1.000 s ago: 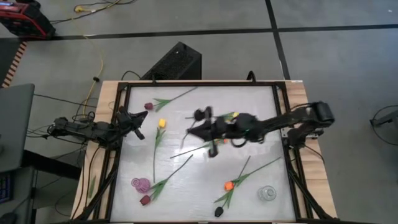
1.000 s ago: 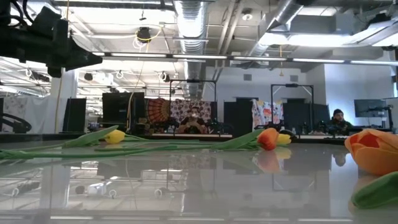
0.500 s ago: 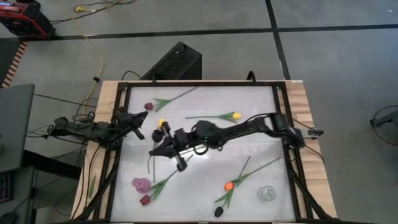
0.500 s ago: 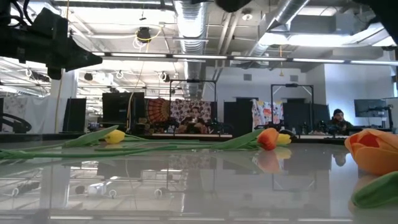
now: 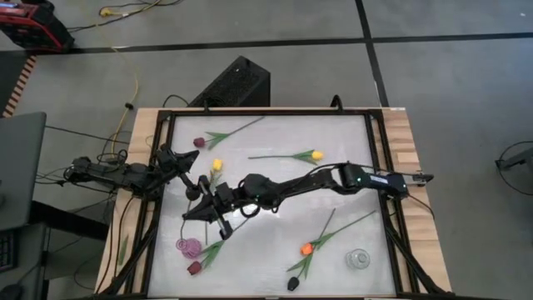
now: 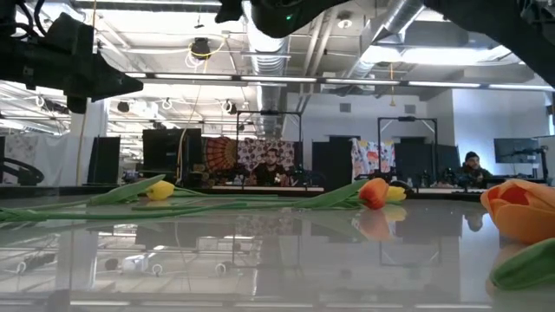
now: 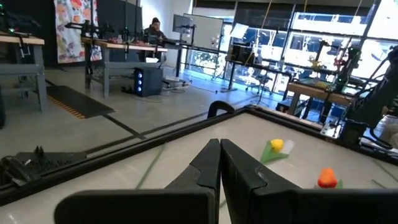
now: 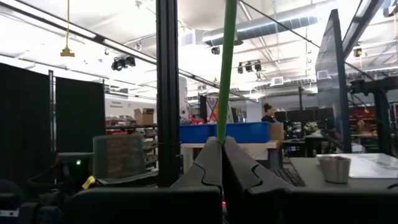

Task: Sort flowers into vase by color
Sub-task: Put the top black flower into the pink flower vase

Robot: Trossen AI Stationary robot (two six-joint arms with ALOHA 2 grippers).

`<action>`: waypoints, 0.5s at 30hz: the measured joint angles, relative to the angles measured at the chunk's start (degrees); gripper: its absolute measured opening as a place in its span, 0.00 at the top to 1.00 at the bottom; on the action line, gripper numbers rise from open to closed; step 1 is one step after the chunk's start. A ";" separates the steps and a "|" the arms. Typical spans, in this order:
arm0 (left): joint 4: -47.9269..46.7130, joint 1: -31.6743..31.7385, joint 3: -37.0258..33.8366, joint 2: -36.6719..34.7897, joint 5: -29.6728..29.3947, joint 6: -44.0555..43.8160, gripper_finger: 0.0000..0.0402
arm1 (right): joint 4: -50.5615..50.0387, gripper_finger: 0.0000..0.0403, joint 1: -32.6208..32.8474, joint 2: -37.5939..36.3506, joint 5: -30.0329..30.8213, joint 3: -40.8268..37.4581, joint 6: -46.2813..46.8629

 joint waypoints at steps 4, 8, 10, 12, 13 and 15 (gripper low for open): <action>-0.08 0.00 0.00 0.00 0.01 -0.02 1.00 | -0.12 0.95 -0.07 1.98 0.23 2.04 -0.03; -0.35 0.00 0.00 0.00 0.03 0.00 1.00 | -2.59 0.95 -0.52 1.99 0.46 2.11 -0.22; -0.35 0.00 0.00 0.00 0.02 0.00 1.00 | -3.43 0.95 -0.63 1.99 0.42 2.11 -0.17; -0.33 0.00 0.00 0.00 0.02 0.00 1.00 | -4.83 0.95 -0.63 1.99 0.42 2.11 -0.20; -0.33 0.00 0.00 0.00 0.02 0.00 1.00 | -5.65 0.95 -0.63 1.99 0.40 2.11 -0.27; -0.33 0.00 0.00 0.00 0.02 0.00 1.00 | -7.62 0.95 -0.63 1.99 0.38 2.11 -1.07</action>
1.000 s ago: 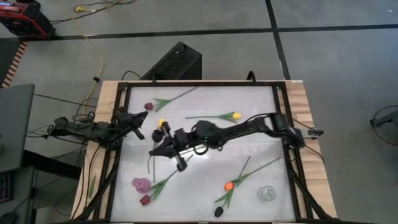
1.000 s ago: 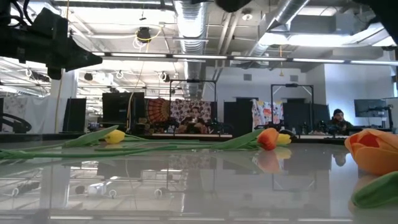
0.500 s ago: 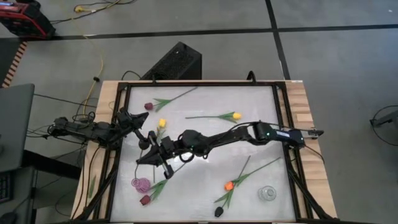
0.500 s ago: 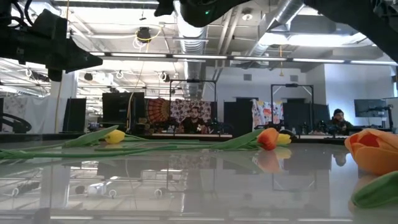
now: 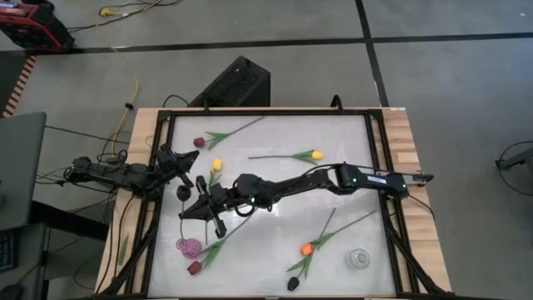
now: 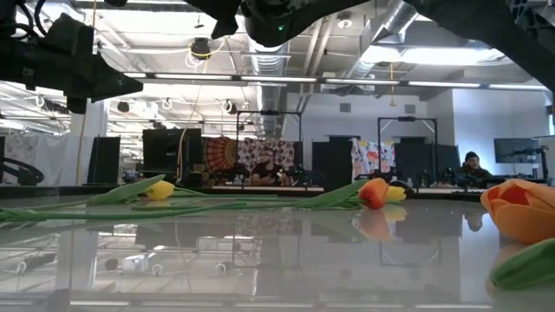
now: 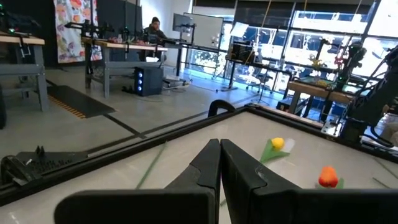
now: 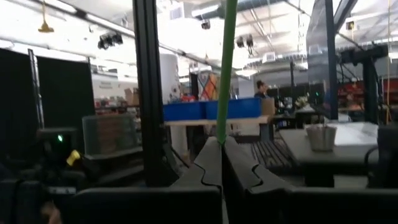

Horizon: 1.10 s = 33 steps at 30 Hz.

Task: Sort flowers into vase by color
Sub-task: Put the top black flower into the pink flower vase, then put the black flower into the pink flower vase

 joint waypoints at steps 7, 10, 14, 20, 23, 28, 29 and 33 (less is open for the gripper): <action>-0.03 0.00 0.00 0.00 0.00 1.09 1.00 | -5.77 0.90 0.65 -0.02 -0.13 0.00 -1.07; -0.35 0.00 0.00 0.00 -0.03 1.28 1.00 | -7.39 0.86 0.59 -0.02 -0.12 0.00 -1.00; -0.71 0.00 0.00 0.00 -0.08 1.31 1.00 | -9.13 0.83 0.48 -0.02 -0.13 0.00 -0.38; -0.70 0.00 0.00 0.00 -0.11 1.32 1.00 | -14.67 0.73 -0.06 -0.44 -2.85 0.00 3.14; -0.72 0.00 0.00 0.00 -0.13 1.33 1.00 | -20.40 0.64 -0.84 -0.40 -9.36 1.55 6.47; -0.72 0.00 0.00 0.00 -0.16 1.32 1.00 | -38.91 0.46 -1.91 -0.52 -19.38 8.43 6.25; -0.74 0.00 0.00 0.00 -0.17 1.33 1.00 | -43.52 0.43 -1.97 -0.52 -21.07 9.87 5.08; -1.05 0.00 0.00 0.00 -0.20 1.33 1.00 | -60.94 0.35 -1.95 -2.20 -24.25 12.38 1.01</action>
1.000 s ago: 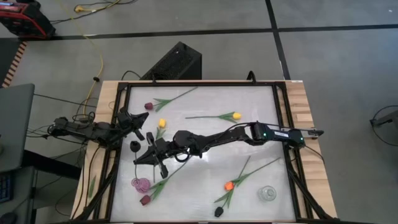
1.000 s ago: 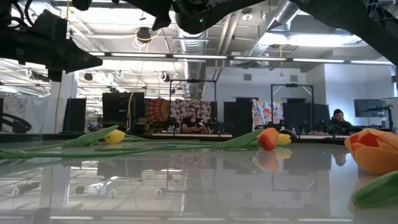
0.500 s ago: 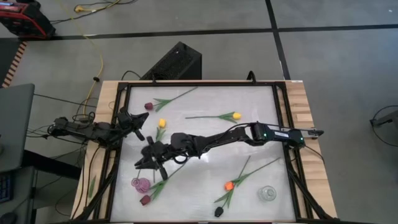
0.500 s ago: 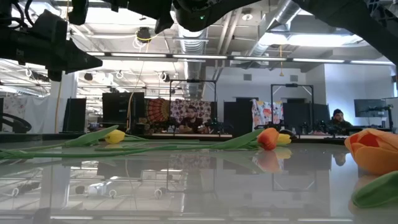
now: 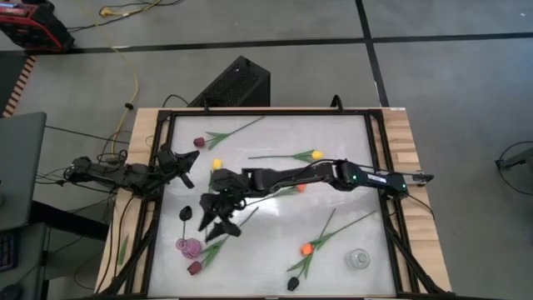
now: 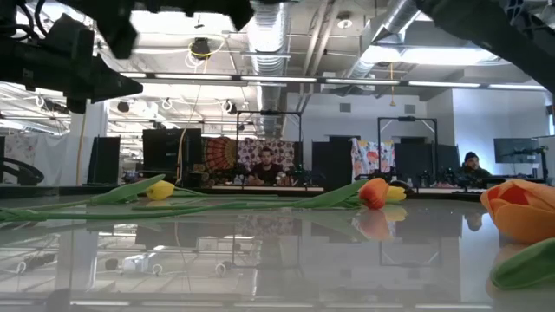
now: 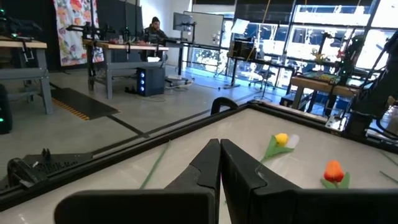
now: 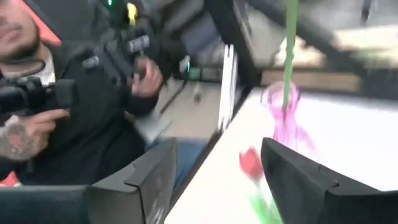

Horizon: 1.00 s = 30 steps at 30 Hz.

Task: Sort flowers into vase by color
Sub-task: Put the black flower into the pink flower vase

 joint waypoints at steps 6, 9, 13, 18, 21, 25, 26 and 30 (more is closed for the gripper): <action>-1.36 0.00 0.02 0.00 -0.02 0.00 1.00 | -28.34 0.34 -0.20 -5.95 1.24 -0.38 2.04; -1.34 0.00 0.02 0.00 -0.02 0.00 1.00 | -43.68 0.34 0.48 -8.45 5.52 -0.40 4.62; -1.34 0.00 0.02 -0.01 -0.02 0.21 1.00 | -62.96 0.34 4.27 -10.63 16.40 -0.40 6.13; -1.34 0.00 0.02 0.00 -0.02 3.11 1.00 | -73.85 0.34 9.95 -11.13 35.37 -0.63 6.43; -1.34 0.00 0.02 0.00 -0.04 3.65 1.00 | -73.79 0.34 12.91 -11.13 39.58 -2.56 3.83; -1.36 0.00 0.02 0.00 -0.16 3.65 1.00 | -73.72 0.34 16.03 -11.73 38.92 -10.75 2.38; -1.36 0.00 0.02 0.00 -0.18 3.65 1.00 | -73.68 0.34 16.73 -12.11 38.76 -13.68 1.93; -1.35 0.00 0.02 -0.01 -0.31 4.19 1.00 | -73.93 0.34 18.52 -15.19 38.88 -24.87 2.44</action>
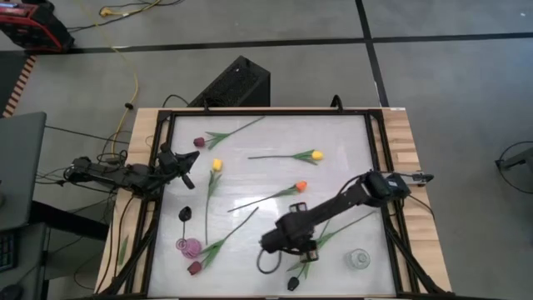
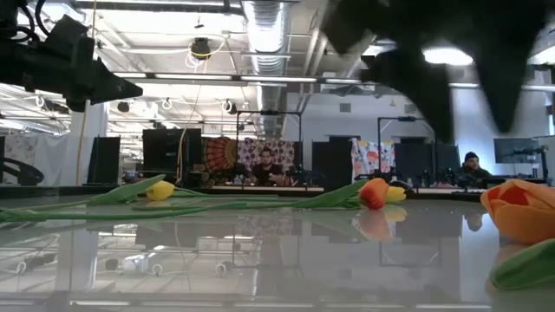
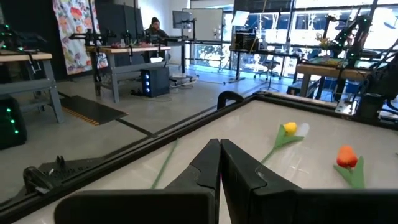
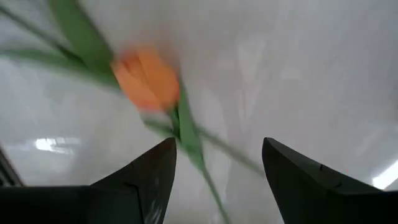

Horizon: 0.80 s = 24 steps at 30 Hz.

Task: Sort flowers into vase by color
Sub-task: Put the black flower into the pink flower vase

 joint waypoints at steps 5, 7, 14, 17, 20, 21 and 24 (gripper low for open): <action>0.00 0.00 0.02 0.01 -0.22 1.19 1.00 | 0.76 0.34 1.51 -6.48 3.05 -12.59 3.86; 0.17 0.00 0.00 0.01 -0.92 1.71 1.00 | 2.65 0.34 2.95 -8.68 6.35 -17.28 2.73; 0.62 0.00 0.00 0.00 -1.68 3.94 1.00 | 10.46 0.34 6.24 -9.76 8.41 -26.18 -7.14; 0.78 0.00 0.01 0.00 -1.68 3.96 1.00 | 12.06 0.34 6.11 -8.37 10.96 -26.71 -8.96; 0.78 0.00 0.01 0.00 -1.65 3.79 1.00 | 13.36 0.34 5.05 -8.07 10.73 -26.68 -8.76; 0.80 0.00 0.00 0.00 -1.64 3.50 1.00 | 14.05 0.34 4.74 -8.07 10.34 -26.72 -8.88; 0.78 0.00 0.02 -0.01 -1.62 3.46 1.00 | 17.29 0.34 4.19 -8.00 9.63 -27.09 -11.38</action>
